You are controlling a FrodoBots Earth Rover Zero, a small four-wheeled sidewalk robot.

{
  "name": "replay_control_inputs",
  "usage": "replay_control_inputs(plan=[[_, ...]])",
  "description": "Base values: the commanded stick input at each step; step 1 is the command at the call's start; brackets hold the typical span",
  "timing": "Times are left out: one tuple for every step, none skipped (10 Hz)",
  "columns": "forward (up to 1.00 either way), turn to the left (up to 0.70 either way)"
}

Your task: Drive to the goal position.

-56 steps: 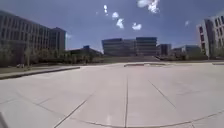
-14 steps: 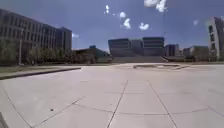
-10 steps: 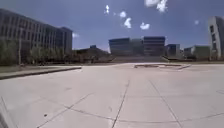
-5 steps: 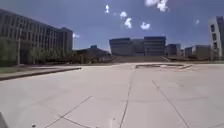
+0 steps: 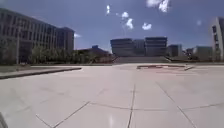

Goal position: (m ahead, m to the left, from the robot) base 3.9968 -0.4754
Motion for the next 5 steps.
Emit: replay_control_inputs(plan=[[0.50,0.00],[0.50,0.00],[0.50,0.00],[0.50,0.00],[0.50,0.00]])
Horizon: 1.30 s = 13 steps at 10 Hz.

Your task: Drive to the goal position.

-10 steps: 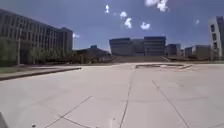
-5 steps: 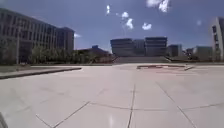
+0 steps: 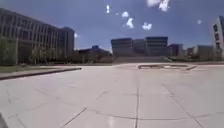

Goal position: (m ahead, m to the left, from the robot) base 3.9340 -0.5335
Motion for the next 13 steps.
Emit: replay_control_inputs(plan=[[0.50,0.00],[0.50,0.00],[0.50,0.00],[0.50,0.00],[0.50,0.00],[0.50,0.00],[0.50,0.00],[0.50,0.00],[0.50,0.00],[0.50,0.00],[0.50,0.00],[0.50,0.00],[0.50,0.00]])
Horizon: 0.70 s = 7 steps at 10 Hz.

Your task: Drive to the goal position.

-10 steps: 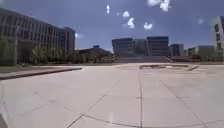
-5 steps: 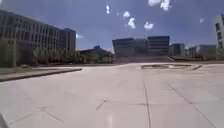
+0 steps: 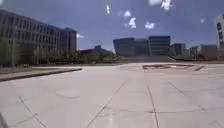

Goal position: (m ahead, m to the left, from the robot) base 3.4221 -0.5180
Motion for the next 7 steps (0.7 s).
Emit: replay_control_inputs(plan=[[0.50,0.00],[0.50,0.00],[0.50,0.00],[0.50,0.00],[0.50,0.00],[0.50,0.00],[0.50,0.00]])
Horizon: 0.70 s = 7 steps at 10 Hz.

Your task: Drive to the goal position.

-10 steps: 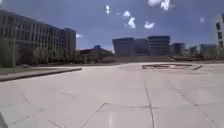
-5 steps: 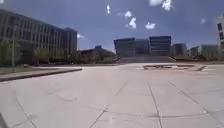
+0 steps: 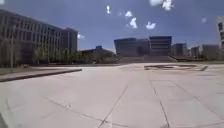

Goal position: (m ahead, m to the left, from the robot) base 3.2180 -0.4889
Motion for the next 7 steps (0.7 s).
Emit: replay_control_inputs(plan=[[0.50,0.00],[0.50,-0.40],[0.50,-0.50],[0.50,-0.50],[0.50,-0.50],[0.50,-0.50],[0.50,-0.50]])
